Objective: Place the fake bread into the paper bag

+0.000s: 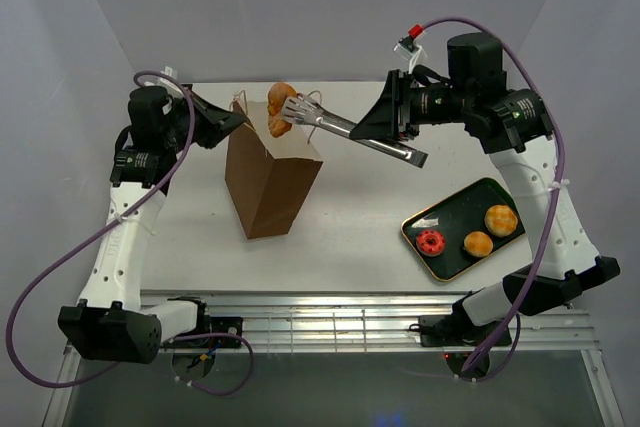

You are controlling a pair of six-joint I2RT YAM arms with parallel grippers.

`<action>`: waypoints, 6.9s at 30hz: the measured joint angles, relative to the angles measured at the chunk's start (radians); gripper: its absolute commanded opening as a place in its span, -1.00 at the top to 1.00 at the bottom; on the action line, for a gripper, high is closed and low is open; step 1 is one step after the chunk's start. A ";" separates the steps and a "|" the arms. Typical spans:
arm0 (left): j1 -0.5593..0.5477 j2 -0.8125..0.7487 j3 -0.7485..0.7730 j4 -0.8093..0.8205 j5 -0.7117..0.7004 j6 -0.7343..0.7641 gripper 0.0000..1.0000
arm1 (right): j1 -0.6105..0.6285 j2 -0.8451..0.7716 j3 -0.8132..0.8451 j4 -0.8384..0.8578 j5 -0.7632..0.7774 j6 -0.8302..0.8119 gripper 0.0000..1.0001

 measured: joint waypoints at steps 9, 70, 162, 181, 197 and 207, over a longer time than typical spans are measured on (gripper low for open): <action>0.000 -0.129 -0.206 0.096 0.076 -0.062 1.00 | 0.000 -0.018 -0.081 -0.006 0.026 0.001 0.30; 0.000 -0.381 -0.301 -0.169 0.023 -0.047 1.00 | 0.084 -0.064 -0.090 0.015 0.066 0.107 -0.01; 0.000 -0.121 -0.132 -0.446 0.155 0.151 1.00 | -0.626 -0.622 -1.057 -0.364 0.560 -0.133 0.00; 0.000 -0.115 -0.132 -0.446 0.154 0.148 1.00 | -0.626 -0.621 -1.125 -0.317 0.497 -0.135 0.17; 0.000 -0.116 -0.132 -0.446 0.154 0.131 1.00 | -0.626 -0.566 -1.017 -0.311 0.516 -0.133 0.41; 0.000 -0.120 -0.132 -0.445 0.140 0.119 1.00 | -0.627 -0.532 -0.949 -0.318 0.522 -0.134 0.43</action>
